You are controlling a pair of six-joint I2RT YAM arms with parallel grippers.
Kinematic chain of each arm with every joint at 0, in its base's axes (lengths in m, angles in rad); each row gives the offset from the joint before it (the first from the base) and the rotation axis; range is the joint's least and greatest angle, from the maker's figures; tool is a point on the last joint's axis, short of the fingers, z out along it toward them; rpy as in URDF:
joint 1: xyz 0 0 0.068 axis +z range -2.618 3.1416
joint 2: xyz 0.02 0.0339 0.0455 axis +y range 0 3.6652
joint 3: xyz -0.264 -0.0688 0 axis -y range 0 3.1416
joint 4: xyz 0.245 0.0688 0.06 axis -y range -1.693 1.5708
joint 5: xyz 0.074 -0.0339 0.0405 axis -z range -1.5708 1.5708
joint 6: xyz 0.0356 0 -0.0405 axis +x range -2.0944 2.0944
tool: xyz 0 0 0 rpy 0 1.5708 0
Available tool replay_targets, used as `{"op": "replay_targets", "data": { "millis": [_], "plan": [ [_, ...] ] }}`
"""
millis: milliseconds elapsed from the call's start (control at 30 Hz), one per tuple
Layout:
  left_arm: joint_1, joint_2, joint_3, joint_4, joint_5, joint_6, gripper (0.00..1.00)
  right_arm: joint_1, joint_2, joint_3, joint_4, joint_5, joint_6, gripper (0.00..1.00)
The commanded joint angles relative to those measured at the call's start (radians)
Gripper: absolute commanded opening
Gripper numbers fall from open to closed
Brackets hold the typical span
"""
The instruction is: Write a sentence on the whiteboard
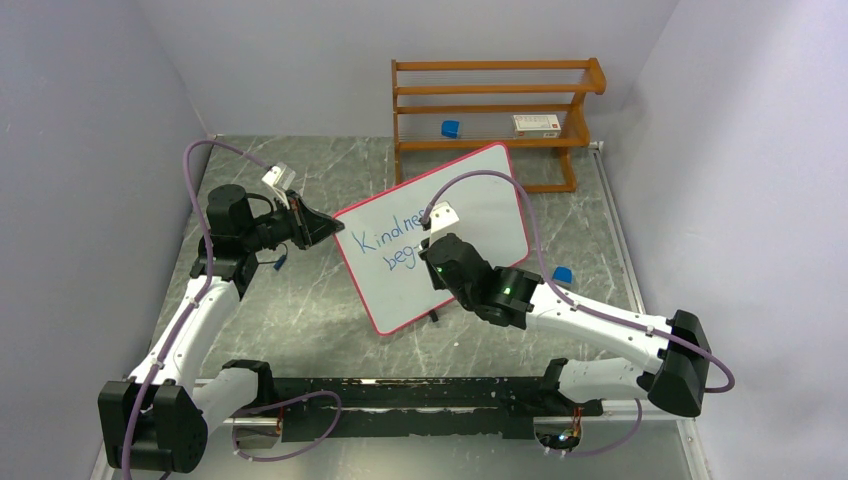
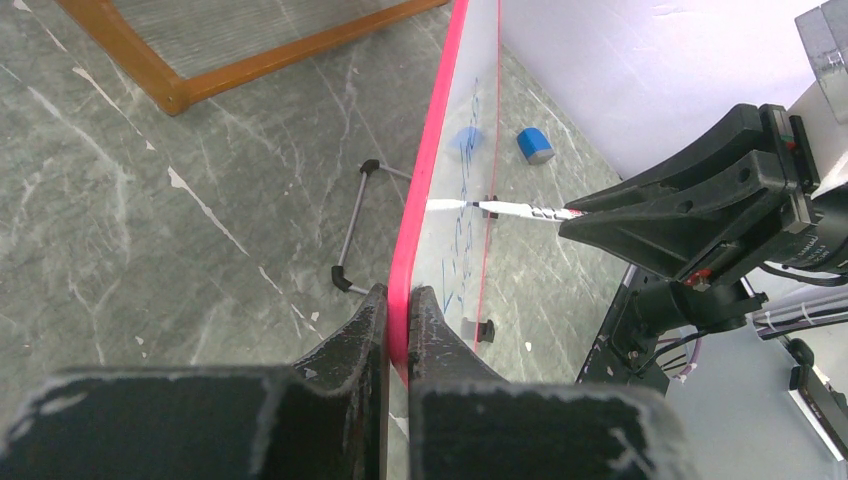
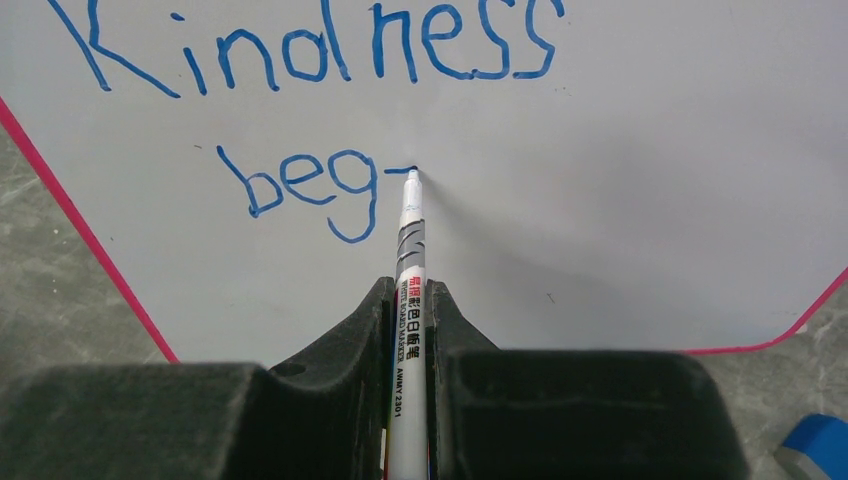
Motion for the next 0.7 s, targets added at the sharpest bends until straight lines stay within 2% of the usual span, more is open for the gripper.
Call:
{"op": "replay_targets", "data": {
  "millis": [0, 667],
  "plan": [
    [-0.004, 0.024, -0.022, -0.064, -0.052, 0.074, 0.05, -0.013, -0.005, 0.004, 0.024, 0.043, 0.004, 0.0],
    [-0.004, 0.03, -0.022, -0.062, -0.052, 0.072, 0.05, -0.013, -0.01, 0.013, 0.086, -0.011, -0.034, 0.0]
  ]
}}
